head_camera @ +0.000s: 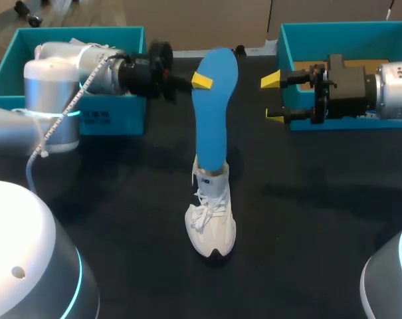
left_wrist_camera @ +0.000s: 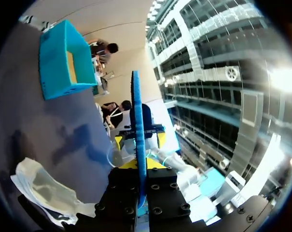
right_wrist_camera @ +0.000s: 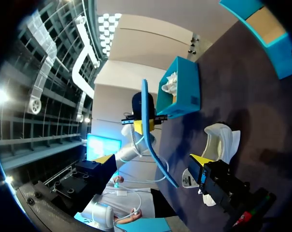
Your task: Take the shoe out of the shoebox, open the shoe tongue, remove and reinsert the insole, then place the shoe into the shoebox
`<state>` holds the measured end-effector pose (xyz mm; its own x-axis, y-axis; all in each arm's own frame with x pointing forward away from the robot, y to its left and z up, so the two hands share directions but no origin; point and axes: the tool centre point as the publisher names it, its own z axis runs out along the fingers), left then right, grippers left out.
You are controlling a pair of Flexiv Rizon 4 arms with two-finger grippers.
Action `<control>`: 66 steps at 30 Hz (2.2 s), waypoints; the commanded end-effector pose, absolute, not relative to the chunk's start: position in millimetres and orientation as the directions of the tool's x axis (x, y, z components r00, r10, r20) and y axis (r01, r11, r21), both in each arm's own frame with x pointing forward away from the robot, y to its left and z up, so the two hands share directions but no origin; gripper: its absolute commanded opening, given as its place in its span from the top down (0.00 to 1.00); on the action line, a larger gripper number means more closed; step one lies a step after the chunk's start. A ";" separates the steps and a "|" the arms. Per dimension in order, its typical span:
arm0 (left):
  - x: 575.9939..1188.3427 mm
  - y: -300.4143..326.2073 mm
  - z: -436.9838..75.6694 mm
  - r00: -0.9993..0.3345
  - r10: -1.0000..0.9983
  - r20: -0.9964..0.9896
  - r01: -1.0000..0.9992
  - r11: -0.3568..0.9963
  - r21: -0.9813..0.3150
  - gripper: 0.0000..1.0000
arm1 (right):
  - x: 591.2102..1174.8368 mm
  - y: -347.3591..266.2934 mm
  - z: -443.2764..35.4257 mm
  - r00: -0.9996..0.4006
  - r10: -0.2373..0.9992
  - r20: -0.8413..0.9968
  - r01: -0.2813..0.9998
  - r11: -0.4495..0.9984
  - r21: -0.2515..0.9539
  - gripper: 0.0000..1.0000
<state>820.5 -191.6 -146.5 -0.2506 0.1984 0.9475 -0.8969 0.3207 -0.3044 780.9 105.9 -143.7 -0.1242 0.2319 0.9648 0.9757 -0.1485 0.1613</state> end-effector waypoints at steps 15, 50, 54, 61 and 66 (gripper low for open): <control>827.0 -182.2 -122.7 -0.764 0.291 0.576 -0.526 0.236 -0.817 1.00 | 781.8 108.1 -143.8 -0.122 0.235 0.964 0.976 -0.149 0.160 0.00; 856.1 -166.0 -119.6 -0.935 0.099 -0.342 0.352 0.111 -0.929 1.00 | 781.8 108.1 -143.8 -0.122 0.235 0.964 0.976 -0.149 0.160 0.00; 856.1 -166.0 -119.6 -0.935 0.099 -0.342 0.352 0.111 -0.929 1.00 | 781.8 108.1 -143.8 -0.122 0.235 0.964 0.976 -0.149 0.160 0.00; 856.1 -166.0 -119.6 -0.935 0.099 -0.342 0.352 0.111 -0.929 1.00 | 781.8 108.1 -143.8 -0.122 0.235 0.964 0.976 -0.149 0.160 0.00; 856.1 -166.0 -119.6 -0.935 0.099 -0.342 0.352 0.111 -0.929 1.00 | 781.8 108.1 -143.8 -0.122 0.235 0.964 0.976 -0.149 0.160 0.00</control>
<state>857.2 -165.8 -119.5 -0.9344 0.1006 -0.3416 0.3517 0.1099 -0.9296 781.9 106.7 -143.3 -0.1231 0.2339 0.9644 0.9760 -0.1472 0.1603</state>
